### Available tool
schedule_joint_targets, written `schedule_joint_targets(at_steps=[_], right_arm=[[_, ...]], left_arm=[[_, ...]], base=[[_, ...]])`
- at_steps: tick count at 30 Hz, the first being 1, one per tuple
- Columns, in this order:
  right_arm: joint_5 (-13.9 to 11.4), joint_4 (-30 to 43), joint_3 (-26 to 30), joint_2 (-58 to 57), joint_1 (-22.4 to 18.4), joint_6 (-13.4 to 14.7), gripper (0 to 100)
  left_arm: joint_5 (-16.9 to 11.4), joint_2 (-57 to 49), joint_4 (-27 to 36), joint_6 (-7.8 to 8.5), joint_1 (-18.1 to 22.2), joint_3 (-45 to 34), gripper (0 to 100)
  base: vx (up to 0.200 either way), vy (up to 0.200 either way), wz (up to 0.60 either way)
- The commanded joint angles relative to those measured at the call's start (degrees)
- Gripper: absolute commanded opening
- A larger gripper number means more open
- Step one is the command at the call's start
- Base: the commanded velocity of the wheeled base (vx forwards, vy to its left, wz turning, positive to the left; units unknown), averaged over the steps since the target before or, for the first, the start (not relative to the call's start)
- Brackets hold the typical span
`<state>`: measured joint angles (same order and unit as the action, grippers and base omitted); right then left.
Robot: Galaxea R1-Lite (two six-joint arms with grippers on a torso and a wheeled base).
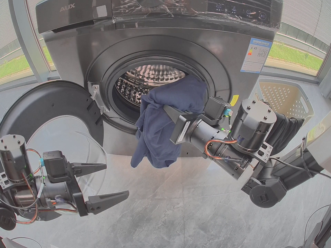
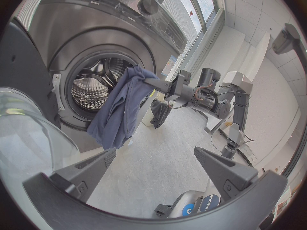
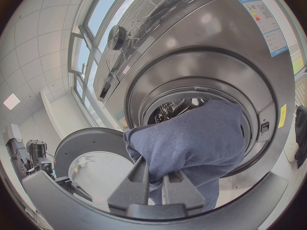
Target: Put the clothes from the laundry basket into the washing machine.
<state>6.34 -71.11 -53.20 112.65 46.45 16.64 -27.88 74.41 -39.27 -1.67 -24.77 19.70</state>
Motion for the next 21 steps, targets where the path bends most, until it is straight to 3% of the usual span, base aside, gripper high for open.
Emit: schedule_joint_targets(at_steps=[1, 8, 14, 16, 21], right_arm=[[-0.1, -1.58, -0.68, 0.11, 0.58, -0.03, 0], [0.08, -2.02, -0.41, 0.2, 0.58, -0.12, 0], [0.08, -2.02, -0.41, 0.29, 0.58, -0.38, 0], [0.08, -2.02, -0.59, 0.29, 0.66, -0.56, 0], [0.16, -2.02, -0.5, 0.2, 1.28, -0.56, 0]], left_arm=[[-0.42, 7.15, -0.02, -0.18, -1.07, 2.98, 100], [-0.51, 14.71, -0.46, -0.7, -2.83, 6.23, 100], [-0.51, 18.05, -2.57, -3.25, -4.58, 8.07, 100], [-0.51, 20.6, -5.21, -5.36, -4.94, 9.04, 100], [-0.51, 25.34, -8.28, -6.06, -5.46, 10.36, 100]], base=[[0.0, 0.0, 0.0], [0.0, 0.0, 0.0], [0.0, 0.0, 0.0], [0.0, 0.0, 0.0], [0.0, 0.0, 0.0]])
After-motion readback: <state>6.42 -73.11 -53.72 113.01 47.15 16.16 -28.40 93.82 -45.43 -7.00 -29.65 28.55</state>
